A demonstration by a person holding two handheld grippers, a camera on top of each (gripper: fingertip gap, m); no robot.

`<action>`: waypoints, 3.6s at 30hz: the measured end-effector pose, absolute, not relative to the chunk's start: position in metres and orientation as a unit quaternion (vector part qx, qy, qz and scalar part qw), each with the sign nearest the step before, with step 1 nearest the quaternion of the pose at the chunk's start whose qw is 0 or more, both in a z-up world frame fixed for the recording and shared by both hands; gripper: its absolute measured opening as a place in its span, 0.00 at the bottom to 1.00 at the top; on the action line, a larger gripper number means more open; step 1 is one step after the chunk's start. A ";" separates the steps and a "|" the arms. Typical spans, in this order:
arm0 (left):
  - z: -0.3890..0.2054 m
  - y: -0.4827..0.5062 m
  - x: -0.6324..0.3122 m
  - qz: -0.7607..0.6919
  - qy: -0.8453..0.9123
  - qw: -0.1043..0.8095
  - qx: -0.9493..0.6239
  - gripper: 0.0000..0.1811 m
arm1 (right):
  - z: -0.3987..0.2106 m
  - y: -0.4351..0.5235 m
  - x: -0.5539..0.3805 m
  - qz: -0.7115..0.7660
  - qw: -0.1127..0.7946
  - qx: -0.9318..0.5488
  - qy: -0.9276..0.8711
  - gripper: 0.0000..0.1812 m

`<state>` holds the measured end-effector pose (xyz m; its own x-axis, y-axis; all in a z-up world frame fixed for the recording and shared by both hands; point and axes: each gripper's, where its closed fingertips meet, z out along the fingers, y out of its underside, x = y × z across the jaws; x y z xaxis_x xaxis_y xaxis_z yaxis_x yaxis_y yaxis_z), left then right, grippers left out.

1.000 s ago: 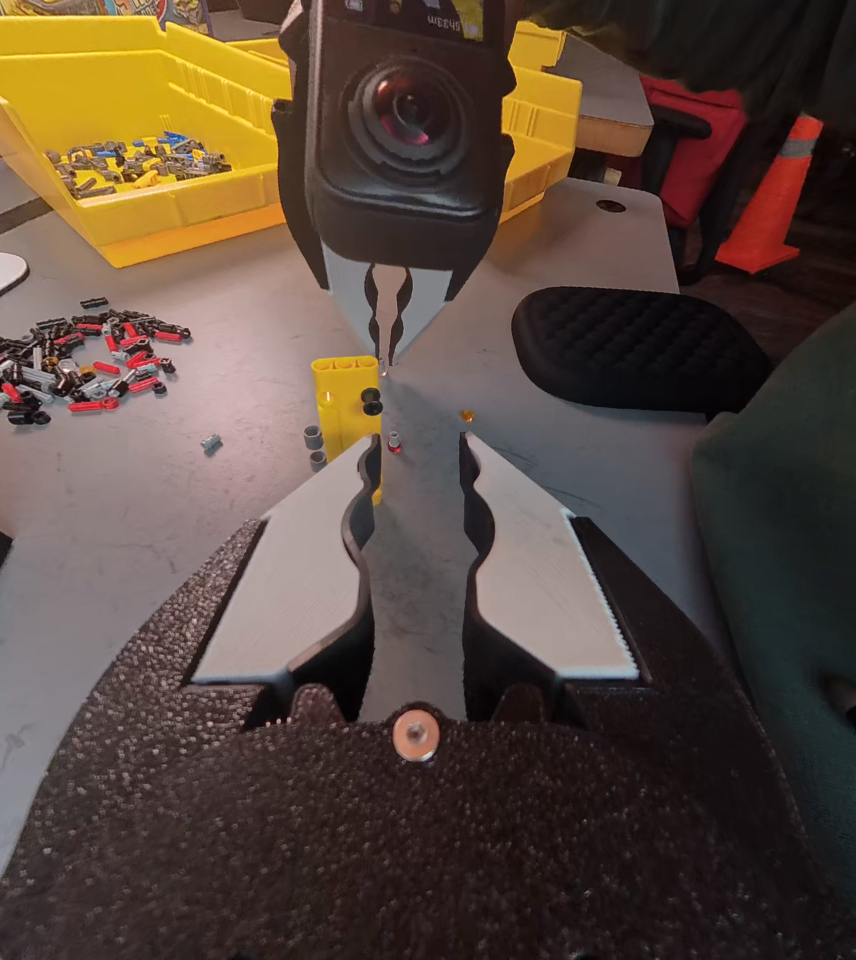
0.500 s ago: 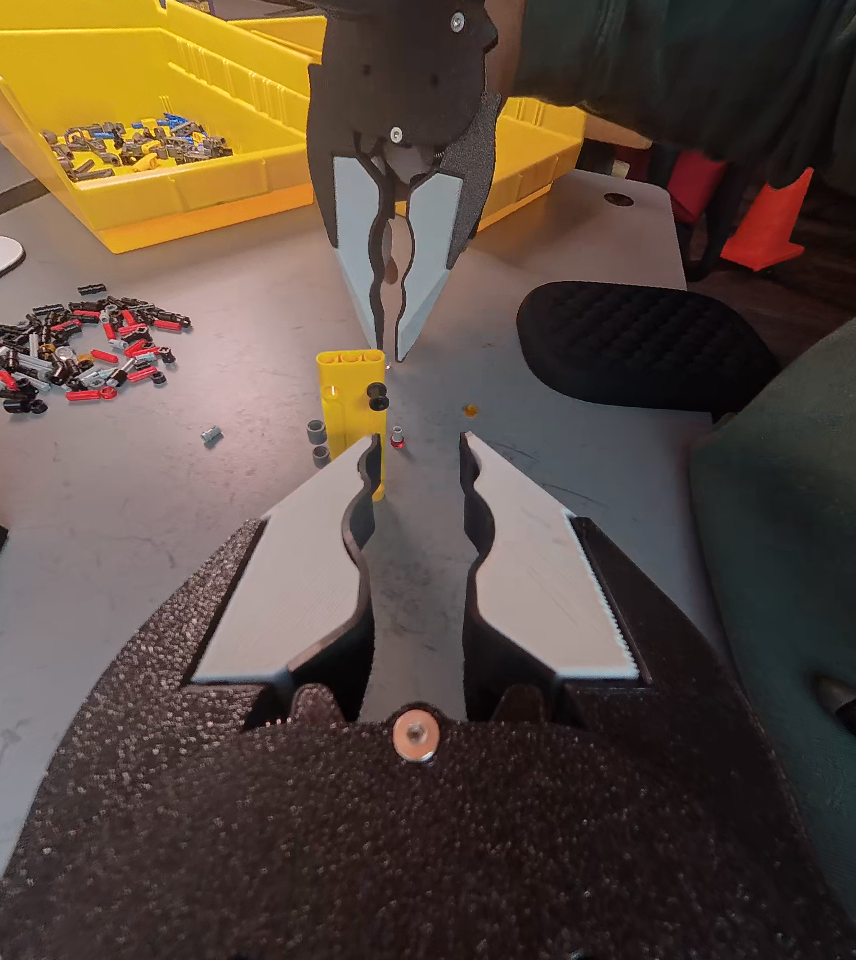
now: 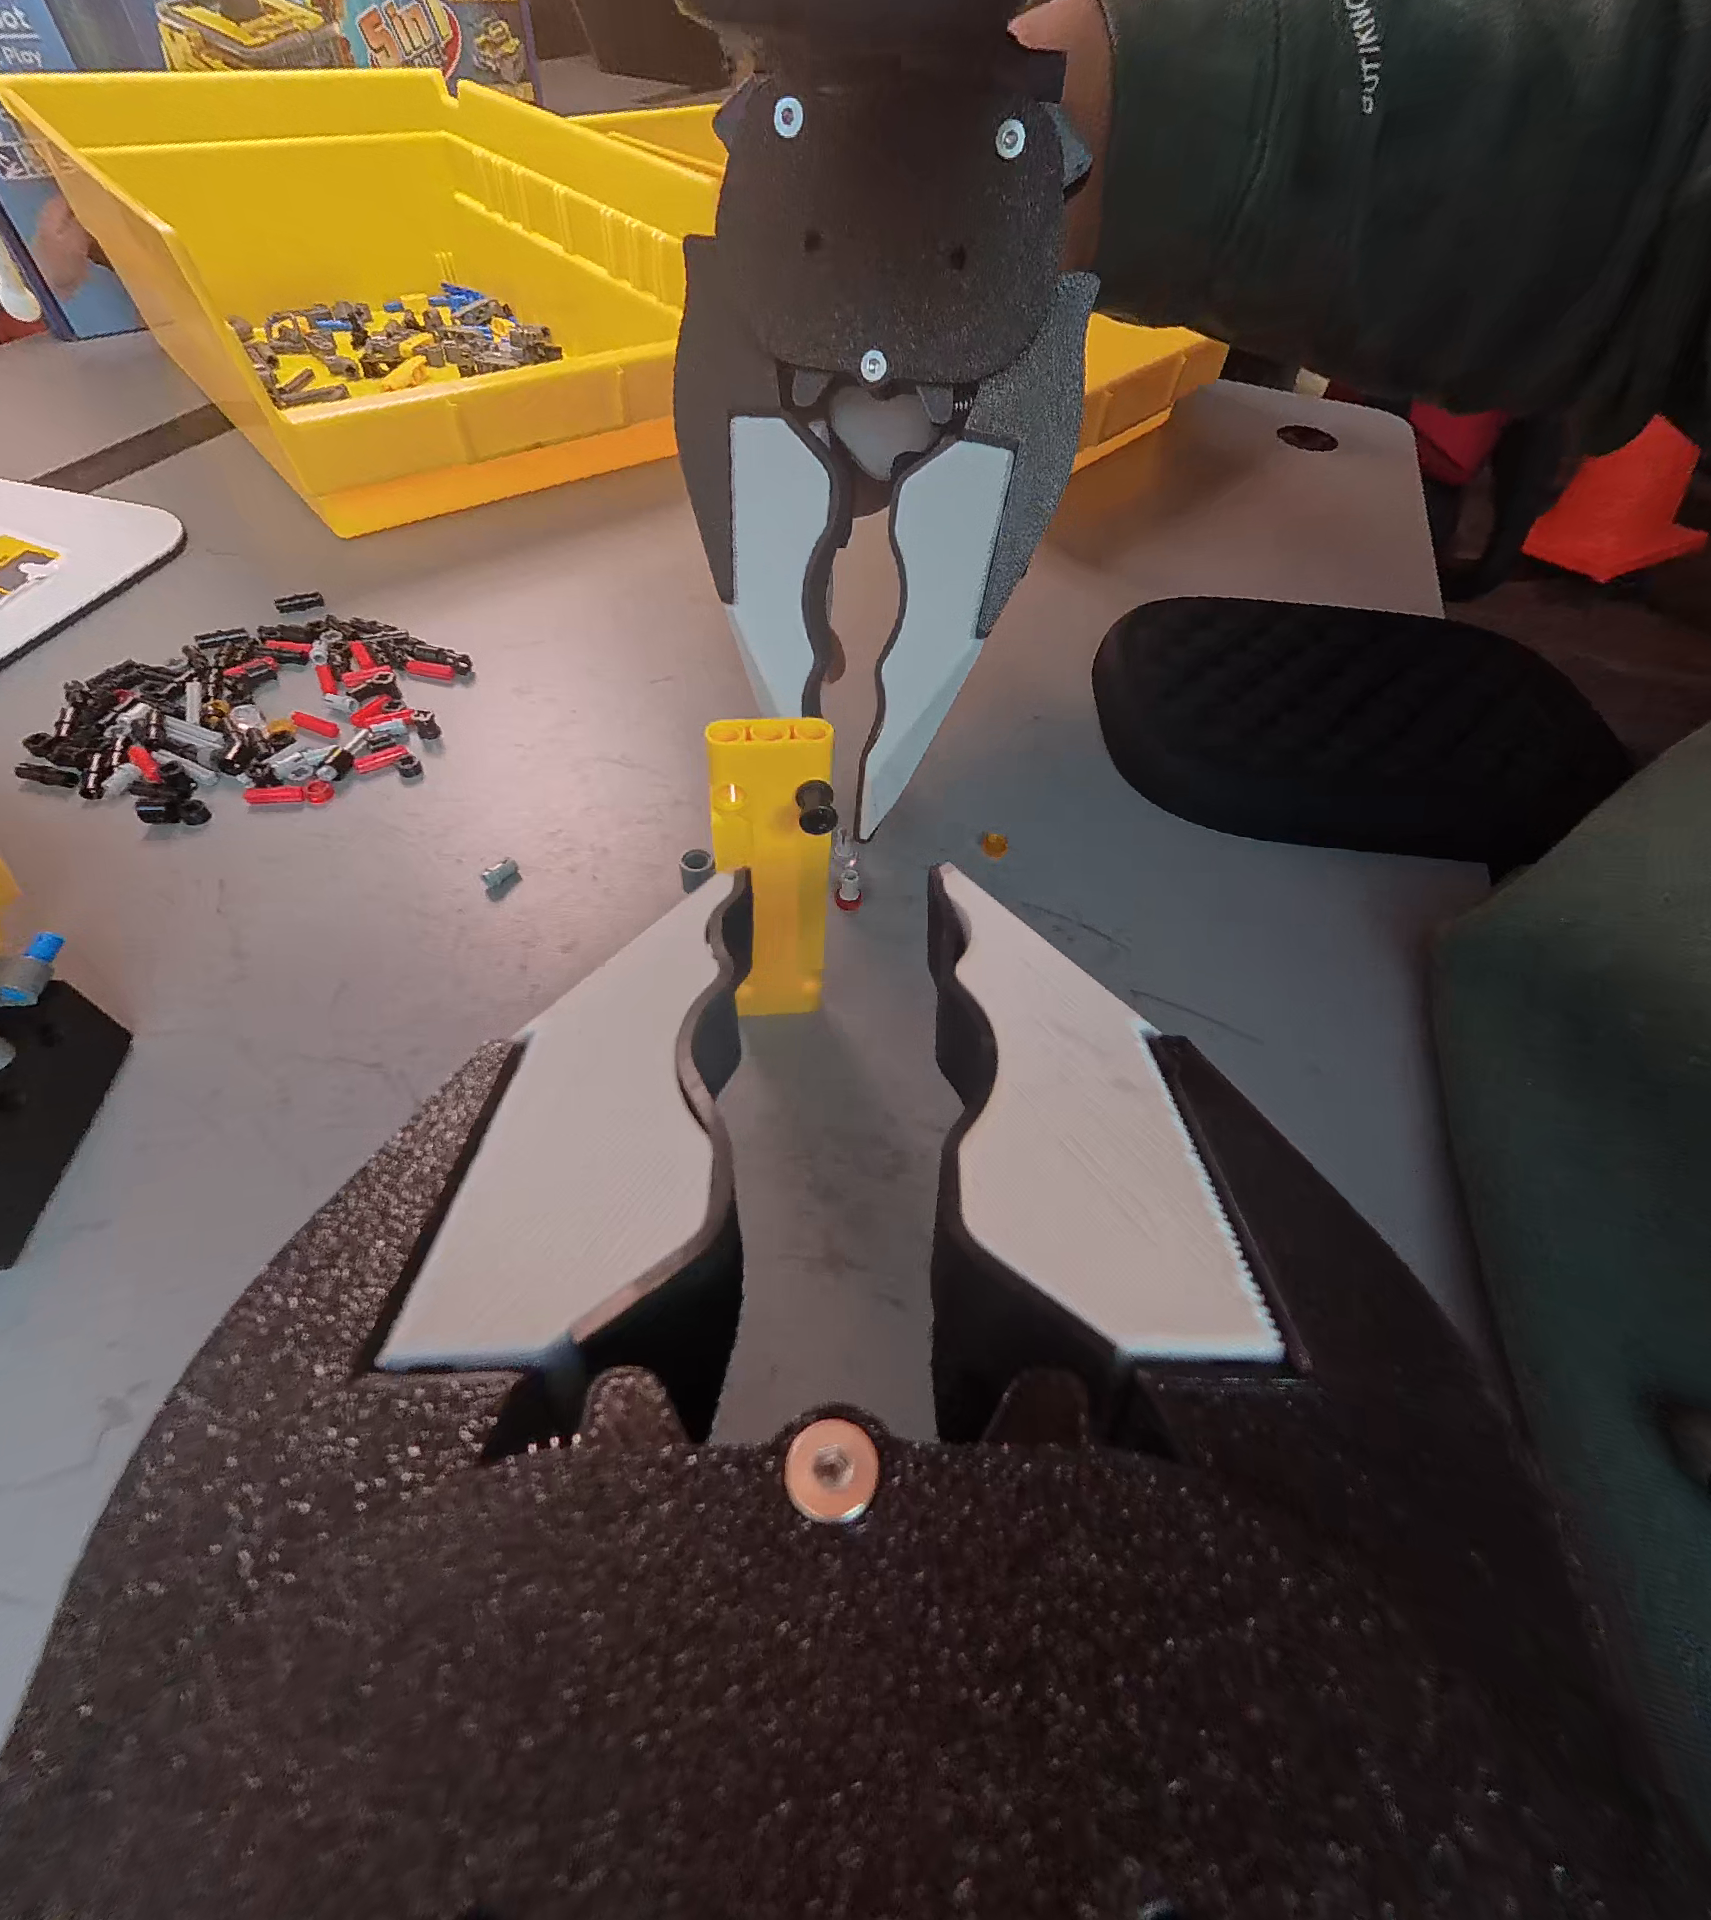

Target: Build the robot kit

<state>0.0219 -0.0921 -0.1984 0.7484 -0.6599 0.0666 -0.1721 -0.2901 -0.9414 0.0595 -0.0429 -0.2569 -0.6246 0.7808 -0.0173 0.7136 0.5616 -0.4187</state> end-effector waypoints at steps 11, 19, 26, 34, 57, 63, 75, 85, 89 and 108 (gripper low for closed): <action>-0.198 -0.088 0.014 -0.217 0.254 0.539 -0.773 0.19 | -0.249 0.014 -0.007 0.230 0.180 -0.501 -0.815 0.07; -0.196 -0.087 0.011 -0.229 0.244 0.541 -0.772 0.19 | -0.265 0.015 -0.023 0.247 0.159 -0.512 -0.807 0.05; -0.189 -0.085 0.005 -0.242 0.220 0.552 -0.767 0.17 | -0.245 -0.003 -0.020 0.281 0.187 -0.465 -0.818 0.02; -0.153 -0.089 -0.002 -0.407 0.122 0.564 -0.708 0.10 | -0.163 -0.077 0.000 0.289 0.330 -0.329 -0.836 0.02; -0.134 -0.110 0.015 -0.515 0.141 0.532 -0.657 0.02 | -0.137 -0.110 0.006 0.262 0.397 -0.268 -0.838 0.02; -0.107 -0.131 0.019 -0.641 0.140 0.493 -0.571 0.02 | -0.110 -0.133 0.012 0.349 0.412 -0.237 -0.808 0.03; -0.086 -0.149 0.022 -0.727 0.136 0.454 -0.497 0.02 | -0.090 -0.150 0.017 0.382 0.444 -0.210 -0.783 0.03; -0.103 -0.130 0.020 -0.680 0.100 0.471 -0.553 0.01 | -0.104 -0.132 0.016 0.392 0.383 -0.299 -0.781 0.02; -0.127 -0.106 0.000 -0.545 0.084 0.528 -0.646 0.07 | -0.154 -0.095 0.041 0.308 0.277 -0.387 -0.824 0.02; -0.156 -0.086 -0.024 -0.240 0.154 0.599 -0.748 0.13 | -0.262 -0.070 0.104 0.107 0.040 -0.428 -0.897 0.02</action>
<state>-0.0241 -0.0858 -0.1556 0.8374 -0.5181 0.1742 0.0562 -0.2354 -0.9703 0.1038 -0.0696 -0.2621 -0.6306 0.7758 -0.0206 0.7588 0.6108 -0.2260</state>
